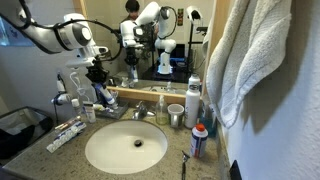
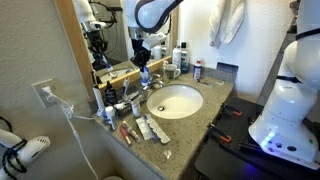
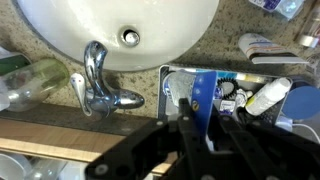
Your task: Put the blue and white tube in the basket and then open the tap
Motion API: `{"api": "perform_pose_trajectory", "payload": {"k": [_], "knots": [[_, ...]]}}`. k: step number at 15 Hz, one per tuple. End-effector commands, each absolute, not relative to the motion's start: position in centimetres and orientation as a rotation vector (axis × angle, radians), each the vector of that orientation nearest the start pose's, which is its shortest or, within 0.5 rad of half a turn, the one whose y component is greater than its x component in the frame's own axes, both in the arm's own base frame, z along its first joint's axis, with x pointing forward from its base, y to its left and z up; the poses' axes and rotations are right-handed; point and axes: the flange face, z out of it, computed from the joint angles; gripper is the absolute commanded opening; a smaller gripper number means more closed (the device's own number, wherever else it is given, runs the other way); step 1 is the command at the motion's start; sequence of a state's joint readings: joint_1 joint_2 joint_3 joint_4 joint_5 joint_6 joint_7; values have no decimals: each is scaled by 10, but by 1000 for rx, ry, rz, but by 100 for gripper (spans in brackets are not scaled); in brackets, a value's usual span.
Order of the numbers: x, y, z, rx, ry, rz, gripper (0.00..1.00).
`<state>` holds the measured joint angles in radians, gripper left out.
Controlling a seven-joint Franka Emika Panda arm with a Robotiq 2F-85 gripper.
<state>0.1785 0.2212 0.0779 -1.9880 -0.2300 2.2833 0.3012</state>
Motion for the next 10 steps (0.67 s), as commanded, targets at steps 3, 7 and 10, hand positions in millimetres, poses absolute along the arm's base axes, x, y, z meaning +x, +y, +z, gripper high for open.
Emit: {"api": "perform_pose_trajectory", "payload": {"k": [3,7,10], "knots": [[620,133,334,-3232,4,-314,4],[639,129,310,-3214,41,-330,4],[652,129,295,-3187,74,-329,4]]}}
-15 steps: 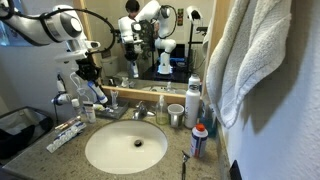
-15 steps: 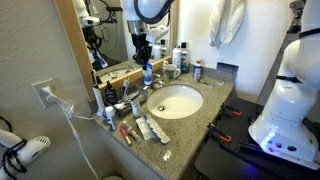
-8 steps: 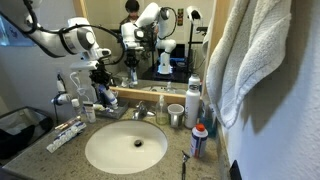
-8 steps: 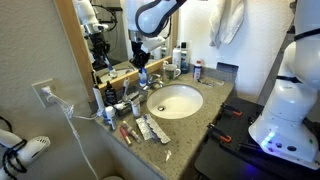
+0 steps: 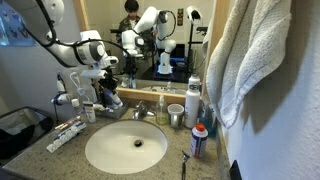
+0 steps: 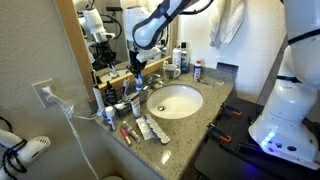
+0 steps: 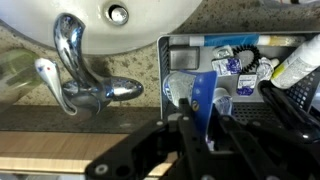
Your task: Put the blue and white tube in the basket and then open the tap
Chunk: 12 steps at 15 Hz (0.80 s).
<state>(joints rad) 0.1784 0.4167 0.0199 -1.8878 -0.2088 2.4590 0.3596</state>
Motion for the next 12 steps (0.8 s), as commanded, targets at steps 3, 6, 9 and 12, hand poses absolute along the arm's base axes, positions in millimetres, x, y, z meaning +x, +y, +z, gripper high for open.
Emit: {"api": "perform_pose_trajectory", "payload": {"k": [3,6,9,12], "knots": [[662,130,282,-3179,104,-310,4],[669,130,268,-3164,135,-294,4],[672,130,257,-3144,173,-264,4],[673,130,252,-3118,211,-243,4]]}}
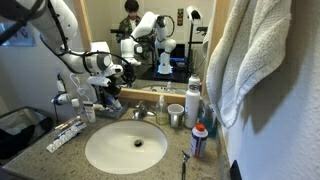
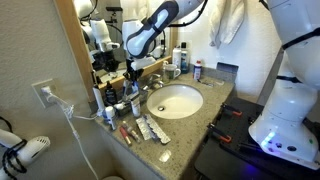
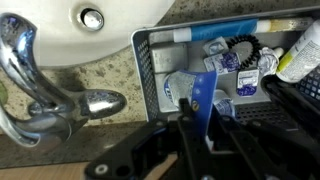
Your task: Put the blue and white tube in the basket and then open the tap
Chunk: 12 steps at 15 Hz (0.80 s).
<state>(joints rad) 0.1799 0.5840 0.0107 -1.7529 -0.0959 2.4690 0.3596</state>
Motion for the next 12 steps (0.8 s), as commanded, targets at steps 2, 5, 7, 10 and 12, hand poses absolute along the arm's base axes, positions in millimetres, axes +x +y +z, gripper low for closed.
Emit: {"api": "perform_pose_trajectory", "payload": {"k": [2,5,7,10,12], "knots": [[675,129,253,-3110,228,-240,33],[676,129,256,-3107,251,-241,57],[677,128,258,-3109,255,-247,72],[678,129,267,-3113,255,-262,94],[678,129,274,-3115,259,-275,100]]}}
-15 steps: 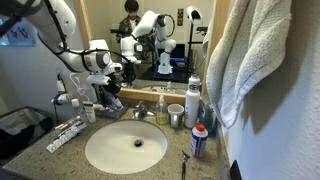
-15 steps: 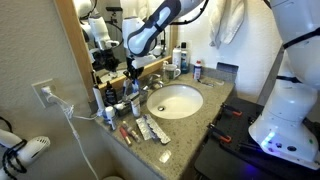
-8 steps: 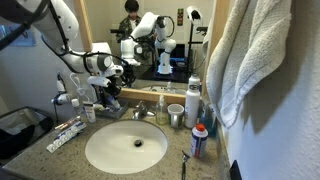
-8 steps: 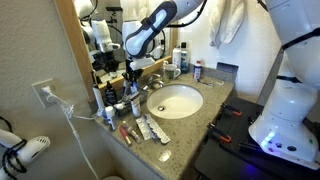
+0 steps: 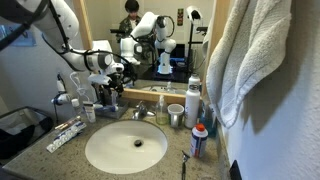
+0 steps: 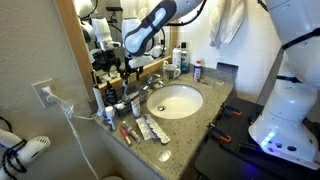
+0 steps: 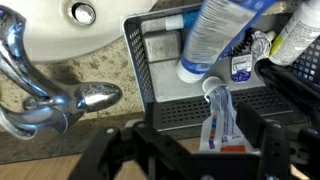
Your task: Put the blue and white tube in the basket and then open the tap
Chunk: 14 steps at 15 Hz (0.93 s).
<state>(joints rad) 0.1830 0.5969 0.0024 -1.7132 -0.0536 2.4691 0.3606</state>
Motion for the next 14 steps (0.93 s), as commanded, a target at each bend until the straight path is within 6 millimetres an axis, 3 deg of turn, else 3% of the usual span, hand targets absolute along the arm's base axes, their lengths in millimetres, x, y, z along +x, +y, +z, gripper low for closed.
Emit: {"api": "perform_pose_trajectory", "payload": {"k": [1,8,14], "knots": [[679,129,279,-3116,264,-284,100],[662,104,326,-3132,451,-356,100],[621,47,334,-3184,547,-275,100]]}}
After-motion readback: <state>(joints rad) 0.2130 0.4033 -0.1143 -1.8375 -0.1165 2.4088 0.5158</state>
